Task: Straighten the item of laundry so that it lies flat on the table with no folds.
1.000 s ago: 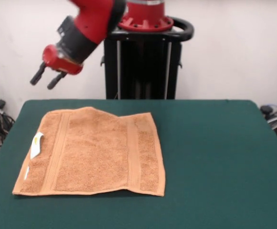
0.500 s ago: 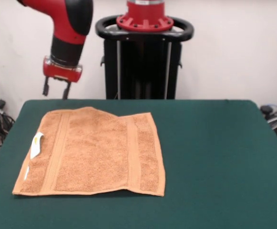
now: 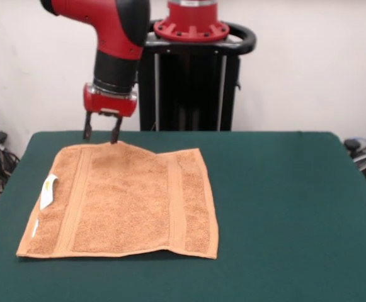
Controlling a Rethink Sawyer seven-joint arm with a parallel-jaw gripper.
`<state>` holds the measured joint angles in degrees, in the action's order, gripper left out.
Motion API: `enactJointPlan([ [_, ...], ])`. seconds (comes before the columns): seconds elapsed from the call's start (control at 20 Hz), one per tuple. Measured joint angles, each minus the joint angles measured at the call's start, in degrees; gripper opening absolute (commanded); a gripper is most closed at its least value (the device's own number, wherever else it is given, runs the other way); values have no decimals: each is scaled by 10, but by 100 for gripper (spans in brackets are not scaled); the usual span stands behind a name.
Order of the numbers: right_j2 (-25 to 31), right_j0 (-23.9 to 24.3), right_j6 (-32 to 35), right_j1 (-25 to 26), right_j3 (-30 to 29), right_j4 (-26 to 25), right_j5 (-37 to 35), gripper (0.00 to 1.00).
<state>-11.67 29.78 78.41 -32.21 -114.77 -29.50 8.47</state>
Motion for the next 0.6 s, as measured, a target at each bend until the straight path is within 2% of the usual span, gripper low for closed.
enactJointPlan([
  [0.6, 14, -10, 0, -4, 0, 1, 26, 100],
])
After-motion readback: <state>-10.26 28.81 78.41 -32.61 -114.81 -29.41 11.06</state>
